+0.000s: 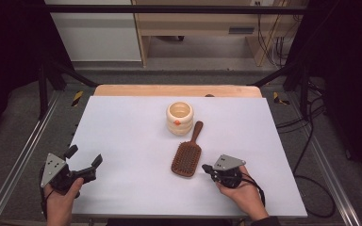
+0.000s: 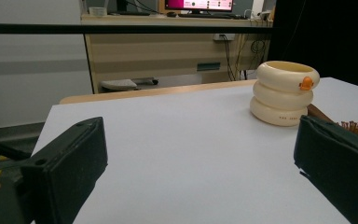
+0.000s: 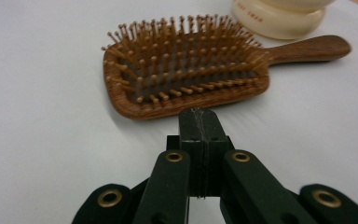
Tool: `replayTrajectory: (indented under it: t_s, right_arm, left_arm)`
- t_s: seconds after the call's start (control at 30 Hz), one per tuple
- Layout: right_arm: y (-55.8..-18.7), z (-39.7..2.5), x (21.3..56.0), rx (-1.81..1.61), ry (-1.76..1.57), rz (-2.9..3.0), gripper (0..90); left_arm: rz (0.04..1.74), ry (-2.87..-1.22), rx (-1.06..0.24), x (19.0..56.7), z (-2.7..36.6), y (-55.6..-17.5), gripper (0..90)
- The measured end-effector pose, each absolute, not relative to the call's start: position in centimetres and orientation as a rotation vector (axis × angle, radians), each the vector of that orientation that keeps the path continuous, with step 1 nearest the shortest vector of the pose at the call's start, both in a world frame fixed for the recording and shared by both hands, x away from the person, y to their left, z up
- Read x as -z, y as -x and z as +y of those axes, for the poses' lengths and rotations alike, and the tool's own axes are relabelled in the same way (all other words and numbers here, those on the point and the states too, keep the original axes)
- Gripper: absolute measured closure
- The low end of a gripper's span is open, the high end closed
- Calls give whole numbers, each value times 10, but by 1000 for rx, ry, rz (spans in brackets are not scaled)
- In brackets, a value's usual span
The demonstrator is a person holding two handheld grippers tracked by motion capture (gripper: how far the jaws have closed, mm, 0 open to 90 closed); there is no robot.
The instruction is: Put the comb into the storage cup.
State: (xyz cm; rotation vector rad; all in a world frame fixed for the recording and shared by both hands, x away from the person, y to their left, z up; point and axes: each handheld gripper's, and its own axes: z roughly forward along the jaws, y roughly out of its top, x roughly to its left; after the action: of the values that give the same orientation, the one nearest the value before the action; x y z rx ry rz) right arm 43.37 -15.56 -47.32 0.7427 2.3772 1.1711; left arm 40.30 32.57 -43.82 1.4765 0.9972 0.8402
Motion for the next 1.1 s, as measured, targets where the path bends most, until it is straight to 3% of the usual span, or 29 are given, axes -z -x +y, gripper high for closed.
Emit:
replayTrajectory:
  t_s: [1.1]
  right_arm:
    - [-437, -81, 481, -995, -566, 2491, 900]
  left_arm:
    - [999, -1484, -842, 439, 327, -404, 29]
